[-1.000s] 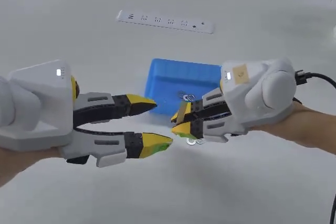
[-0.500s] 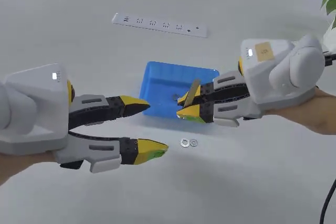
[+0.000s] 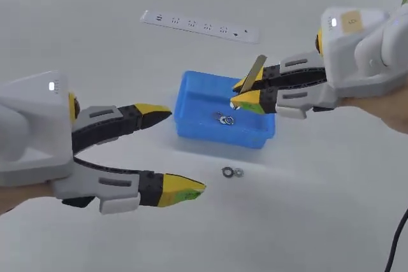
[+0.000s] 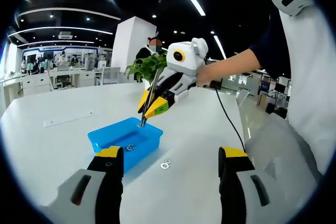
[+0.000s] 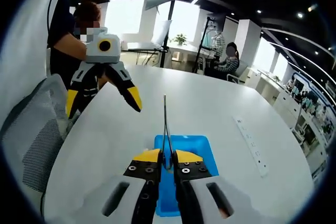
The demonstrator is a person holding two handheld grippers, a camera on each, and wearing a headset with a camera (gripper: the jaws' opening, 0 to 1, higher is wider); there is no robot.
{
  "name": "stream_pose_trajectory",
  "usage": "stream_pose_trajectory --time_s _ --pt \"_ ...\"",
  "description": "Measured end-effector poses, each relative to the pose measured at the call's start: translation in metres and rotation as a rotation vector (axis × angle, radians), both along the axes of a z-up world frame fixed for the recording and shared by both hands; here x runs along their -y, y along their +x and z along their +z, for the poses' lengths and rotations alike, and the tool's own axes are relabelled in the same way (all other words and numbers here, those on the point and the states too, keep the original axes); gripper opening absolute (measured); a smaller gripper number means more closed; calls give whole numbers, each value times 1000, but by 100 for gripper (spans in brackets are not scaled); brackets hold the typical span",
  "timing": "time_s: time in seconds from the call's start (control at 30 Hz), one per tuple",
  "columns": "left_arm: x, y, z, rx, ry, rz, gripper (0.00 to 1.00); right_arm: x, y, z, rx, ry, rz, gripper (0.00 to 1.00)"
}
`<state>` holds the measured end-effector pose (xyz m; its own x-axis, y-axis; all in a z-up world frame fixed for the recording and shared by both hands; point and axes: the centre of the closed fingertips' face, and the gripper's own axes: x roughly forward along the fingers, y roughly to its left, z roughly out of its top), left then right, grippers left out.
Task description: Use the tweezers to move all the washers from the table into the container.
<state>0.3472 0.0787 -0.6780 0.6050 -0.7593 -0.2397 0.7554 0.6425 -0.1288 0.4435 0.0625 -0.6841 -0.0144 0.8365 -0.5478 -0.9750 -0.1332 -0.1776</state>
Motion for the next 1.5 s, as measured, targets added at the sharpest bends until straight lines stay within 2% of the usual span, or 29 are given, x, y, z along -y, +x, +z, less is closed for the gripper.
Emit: stream_pose_trajectory --time_s 0.13,0.23,0.37,0.47,0.67,0.87,0.9,0.97,1.17,1.2,1.27,1.33,1.4,1.5 --pt "-9 4 -1 -2 12 38 86 -7 14 -16 -25 -11 -16 9" --pt "-13 5 -1 2 26 55 91 -11 22 -29 -27 -32 -23 9" --pt "-21 3 -4 -2 65 72 93 -15 32 -48 -45 -52 -40 9" --pt "-24 1 -6 -9 68 87 94 -17 38 -61 -48 -75 -45 9" --pt "-31 -1 -12 -29 86 108 94 -19 42 -74 -62 -75 -68 9" --pt "-35 -2 -13 -35 83 128 95 -16 42 -77 -76 -67 -84 10" --pt "-35 -2 -13 -37 81 129 95 -16 42 -76 -97 -58 -95 10" --pt "-35 -1 -13 -38 79 132 95 -15 43 -76 -81 -59 -97 10" --pt "-31 0 -12 -38 65 128 95 -14 41 -74 -110 -49 -105 10" --pt "-31 0 -12 -38 67 127 95 -14 43 -73 -96 -49 -105 10" --pt "-30 -1 -13 -42 67 123 95 -14 41 -72 -110 -46 -102 10" --pt "-30 -1 -12 -40 69 123 95 -13 41 -73 -90 -57 -97 10" --pt "-31 0 -12 -39 67 125 95 -13 39 -72 -95 -53 -93 9" --pt "-35 6 -8 -30 60 147 96 -14 38 -70 -89 -53 -90 8"
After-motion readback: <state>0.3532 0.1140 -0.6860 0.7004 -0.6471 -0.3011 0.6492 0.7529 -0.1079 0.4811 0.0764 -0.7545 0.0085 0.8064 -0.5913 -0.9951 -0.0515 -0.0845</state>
